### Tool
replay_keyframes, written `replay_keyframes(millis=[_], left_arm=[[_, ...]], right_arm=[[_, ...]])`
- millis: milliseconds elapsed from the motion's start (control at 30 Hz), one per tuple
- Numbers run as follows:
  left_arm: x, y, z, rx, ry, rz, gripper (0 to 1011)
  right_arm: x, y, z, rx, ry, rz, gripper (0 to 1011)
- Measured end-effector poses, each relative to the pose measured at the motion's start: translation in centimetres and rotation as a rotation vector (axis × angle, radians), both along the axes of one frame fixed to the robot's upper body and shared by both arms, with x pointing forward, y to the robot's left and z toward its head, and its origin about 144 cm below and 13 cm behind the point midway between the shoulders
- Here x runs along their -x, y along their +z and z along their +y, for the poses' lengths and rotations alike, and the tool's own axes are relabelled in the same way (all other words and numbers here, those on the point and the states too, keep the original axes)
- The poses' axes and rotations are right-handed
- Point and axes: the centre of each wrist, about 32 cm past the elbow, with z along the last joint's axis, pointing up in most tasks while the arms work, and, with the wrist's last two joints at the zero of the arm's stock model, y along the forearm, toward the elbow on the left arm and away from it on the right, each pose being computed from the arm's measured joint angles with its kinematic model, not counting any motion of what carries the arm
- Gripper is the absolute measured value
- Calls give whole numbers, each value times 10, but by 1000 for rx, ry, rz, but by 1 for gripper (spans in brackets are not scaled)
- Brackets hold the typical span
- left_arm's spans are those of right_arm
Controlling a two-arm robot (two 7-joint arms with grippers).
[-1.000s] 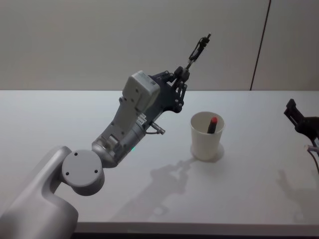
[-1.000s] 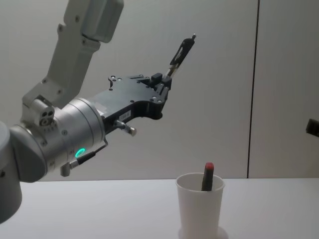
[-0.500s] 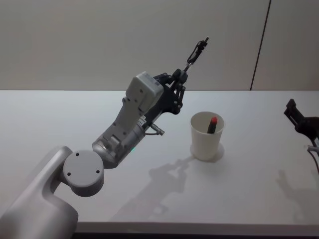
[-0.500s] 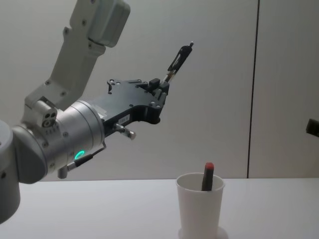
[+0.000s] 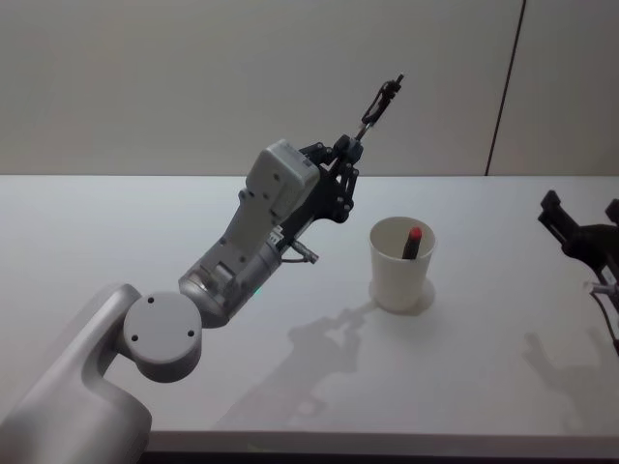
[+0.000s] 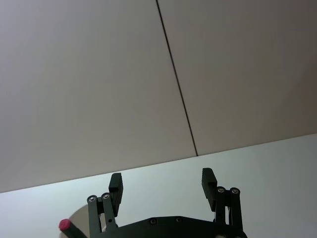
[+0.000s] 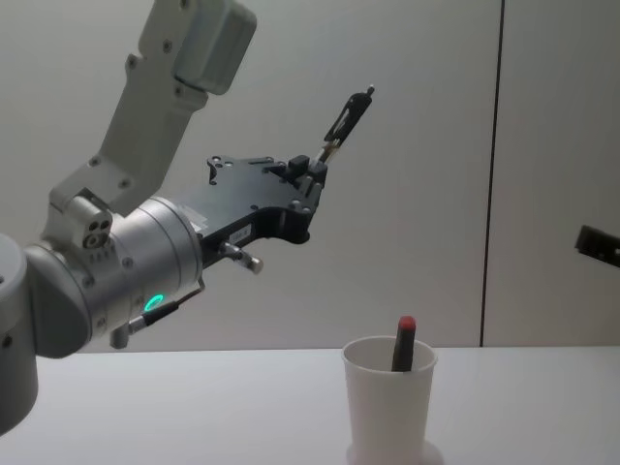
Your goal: Place the pen into the pen holder.
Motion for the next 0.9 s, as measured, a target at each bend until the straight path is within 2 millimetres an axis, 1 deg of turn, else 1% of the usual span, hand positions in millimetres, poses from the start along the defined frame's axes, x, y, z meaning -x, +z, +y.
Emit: replay_keyframes(millis=[433,900], left_arm=[[0,0,0,-3,3,1,130],[0,0,0,-3,4,1,130]], right_arm=[[-7,2,-9,-29,166,-31,1002],[-21,7,-23,-69,389,-86,1002]])
